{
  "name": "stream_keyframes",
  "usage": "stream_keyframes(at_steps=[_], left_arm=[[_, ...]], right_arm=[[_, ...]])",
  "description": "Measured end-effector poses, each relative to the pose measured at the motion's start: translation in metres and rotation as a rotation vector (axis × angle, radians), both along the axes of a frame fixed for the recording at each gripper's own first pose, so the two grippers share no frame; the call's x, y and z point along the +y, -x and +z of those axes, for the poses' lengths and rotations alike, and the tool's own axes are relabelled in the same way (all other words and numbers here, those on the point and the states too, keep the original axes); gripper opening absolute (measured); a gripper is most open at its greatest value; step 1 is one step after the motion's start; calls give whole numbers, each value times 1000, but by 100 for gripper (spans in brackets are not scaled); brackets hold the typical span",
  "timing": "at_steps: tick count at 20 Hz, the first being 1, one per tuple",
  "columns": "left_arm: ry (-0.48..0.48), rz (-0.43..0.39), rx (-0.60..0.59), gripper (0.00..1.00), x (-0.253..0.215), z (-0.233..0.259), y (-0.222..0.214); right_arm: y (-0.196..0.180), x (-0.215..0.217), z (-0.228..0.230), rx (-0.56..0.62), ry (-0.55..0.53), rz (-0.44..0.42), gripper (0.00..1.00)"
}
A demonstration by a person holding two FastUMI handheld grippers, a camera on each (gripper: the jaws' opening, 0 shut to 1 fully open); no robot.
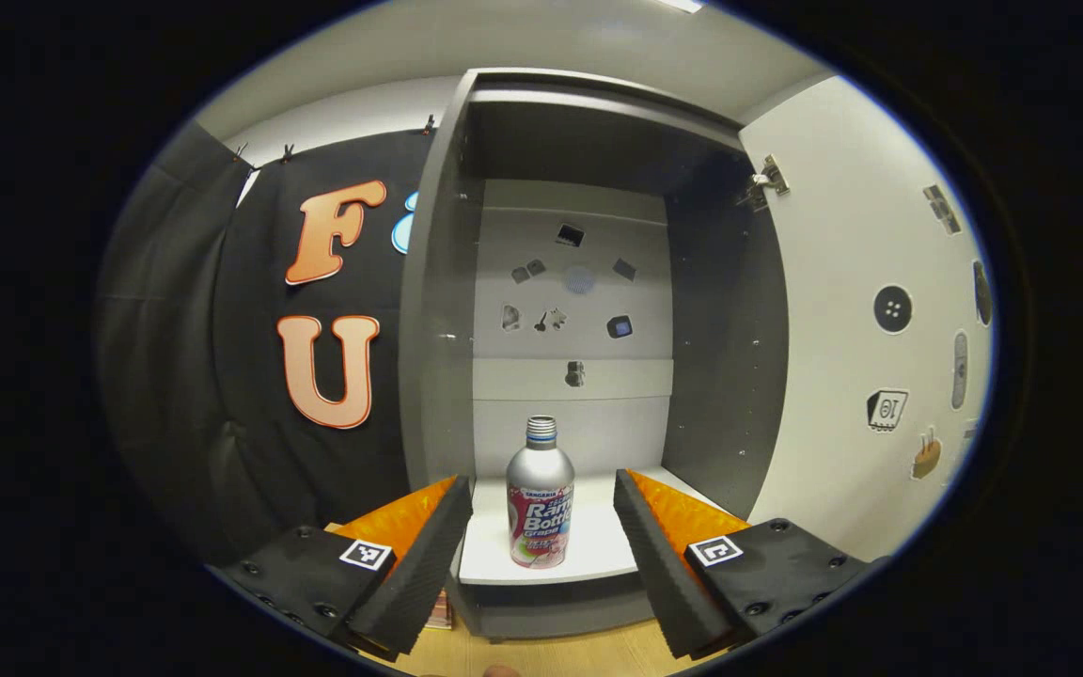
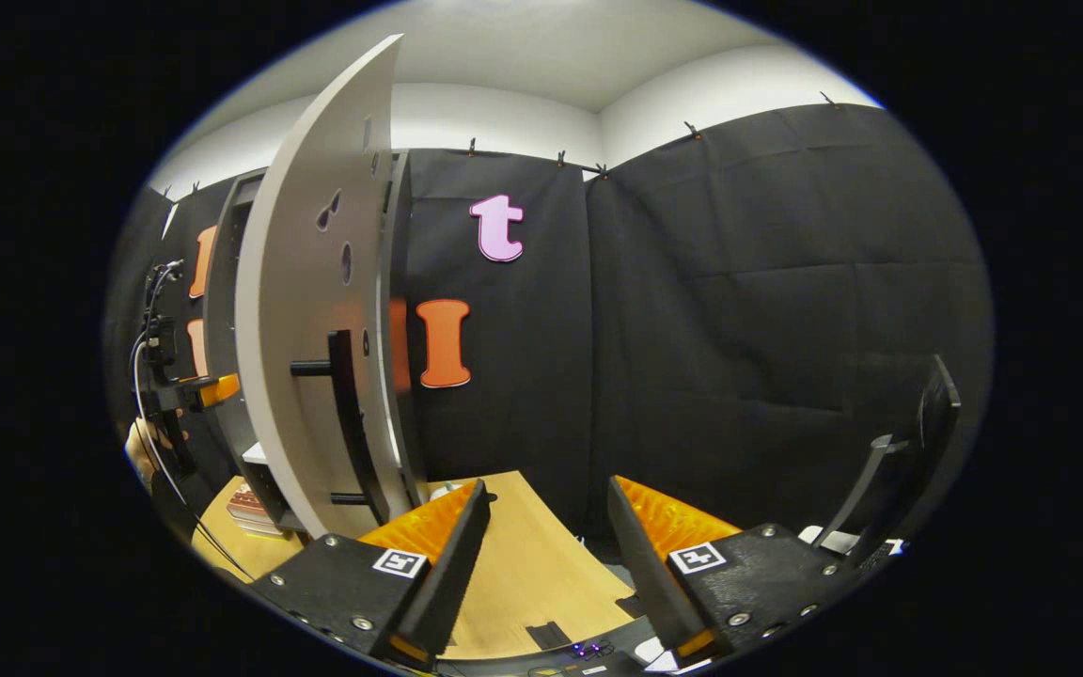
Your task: Open the cabinet door with the right hand, grasp the bottle in the cabinet with the left hand and place it on the coaster, then close the cabinet door with the right hand.
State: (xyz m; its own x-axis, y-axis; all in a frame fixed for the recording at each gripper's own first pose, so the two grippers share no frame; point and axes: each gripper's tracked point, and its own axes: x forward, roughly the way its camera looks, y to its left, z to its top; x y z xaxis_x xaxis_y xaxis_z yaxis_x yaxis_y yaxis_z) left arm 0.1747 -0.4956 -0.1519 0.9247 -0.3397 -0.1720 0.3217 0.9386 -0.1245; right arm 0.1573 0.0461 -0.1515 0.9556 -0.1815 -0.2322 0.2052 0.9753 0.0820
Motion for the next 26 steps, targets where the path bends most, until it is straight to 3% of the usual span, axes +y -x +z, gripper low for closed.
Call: stream_keyframes(at_steps=[2, 4, 15, 18, 20, 26], left_arm=[[-15, 5, 8, 99, -10, -12, -19], [-31, 17, 17, 99, -19, -24, -35], [-94, 48, 86, 99, -38, -82, -90], [-99, 48, 108, 99, -38, -92, -92], [-74, 37, 110, 85, -37, -88, -89], [-59, 18, 52, 85, -18, -60, -55]], right_arm=[[1, -4, -2, 9, 2, -14, 87], [2, -7, -4, 17, -4, -33, 93], [3, -21, -18, 71, -27, -113, 93], [3, -21, -21, 79, -28, -118, 93], [3, -21, -21, 83, -28, -119, 93], [-2, -14, -18, 68, -29, -91, 93]])
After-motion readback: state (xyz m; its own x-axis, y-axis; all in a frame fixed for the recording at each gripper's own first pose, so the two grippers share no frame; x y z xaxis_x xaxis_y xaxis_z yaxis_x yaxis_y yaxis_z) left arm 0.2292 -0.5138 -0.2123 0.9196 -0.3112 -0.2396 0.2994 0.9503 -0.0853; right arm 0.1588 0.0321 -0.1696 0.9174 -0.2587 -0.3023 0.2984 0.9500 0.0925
